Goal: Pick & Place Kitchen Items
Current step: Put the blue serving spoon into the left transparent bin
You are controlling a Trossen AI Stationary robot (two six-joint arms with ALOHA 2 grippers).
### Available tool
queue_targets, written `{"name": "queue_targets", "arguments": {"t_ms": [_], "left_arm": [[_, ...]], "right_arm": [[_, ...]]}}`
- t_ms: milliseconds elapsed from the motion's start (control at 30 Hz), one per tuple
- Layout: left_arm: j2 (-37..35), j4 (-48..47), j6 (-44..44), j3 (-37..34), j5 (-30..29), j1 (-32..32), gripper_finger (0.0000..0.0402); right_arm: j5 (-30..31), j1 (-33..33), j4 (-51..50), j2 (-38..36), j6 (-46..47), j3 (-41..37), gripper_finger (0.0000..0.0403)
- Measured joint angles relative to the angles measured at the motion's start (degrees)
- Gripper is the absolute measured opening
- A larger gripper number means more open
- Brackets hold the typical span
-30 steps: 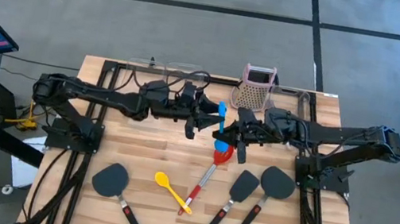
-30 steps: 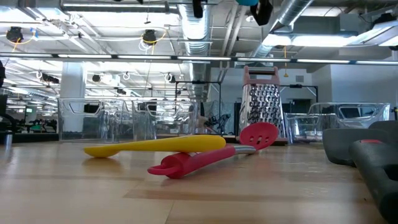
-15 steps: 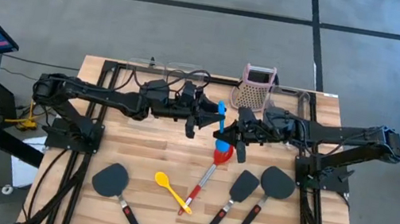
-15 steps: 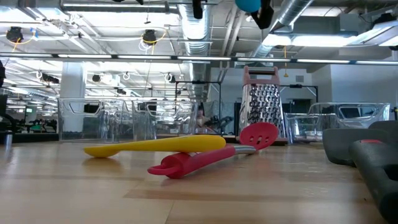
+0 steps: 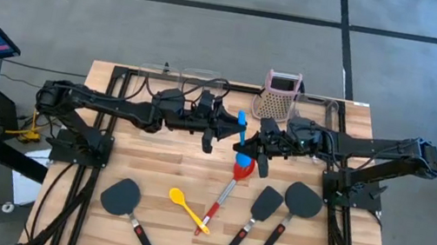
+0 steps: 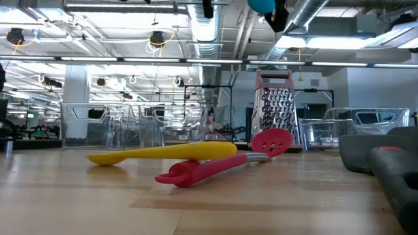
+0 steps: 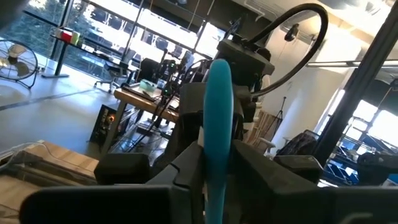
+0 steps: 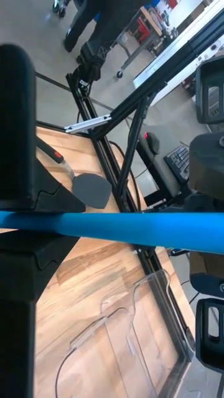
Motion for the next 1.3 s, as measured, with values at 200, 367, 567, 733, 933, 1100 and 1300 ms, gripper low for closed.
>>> {"name": "queue_targets", "arguments": {"t_ms": [200, 367, 567, 733, 933, 1100, 1300], "left_arm": [[0.02, -0.02, 0.04, 0.00, 0.59, 0.04, 0.0011], [0.02, -0.02, 0.11, 0.00, 0.43, 0.02, 0.0007], [0.02, 0.03, 0.14, 0.00, 0.09, 0.00, 0.0004], [0.04, -0.15, 0.76, 0.00, 0.08, 0.03, 0.0003], [0.04, -0.13, 0.72, 0.00, 0.06, 0.04, 0.0002], [0.04, -0.13, 0.68, 0.00, -0.04, 0.27, 0.0002], [0.04, -0.13, 0.64, -0.01, 0.11, 1.38, 0.0002]], "right_arm": [[0.05, -0.06, 0.04, 0.00, 0.00, 0.00, 0.0015], [0.09, -0.06, 0.04, 0.00, 0.02, 0.00, 0.0015], [0.14, -0.10, 0.23, 0.00, 0.05, 0.00, 0.0018], [0.35, -0.17, 0.47, 0.02, 0.40, 0.02, 0.0070], [0.35, -0.17, 0.46, 0.02, 0.37, 0.02, 0.0111], [0.10, -0.73, -0.23, -1.09, 0.20, 0.02, 0.0142], [-4.64, -3.71, -0.84, -5.95, 0.20, 0.07, 0.0199]]}}
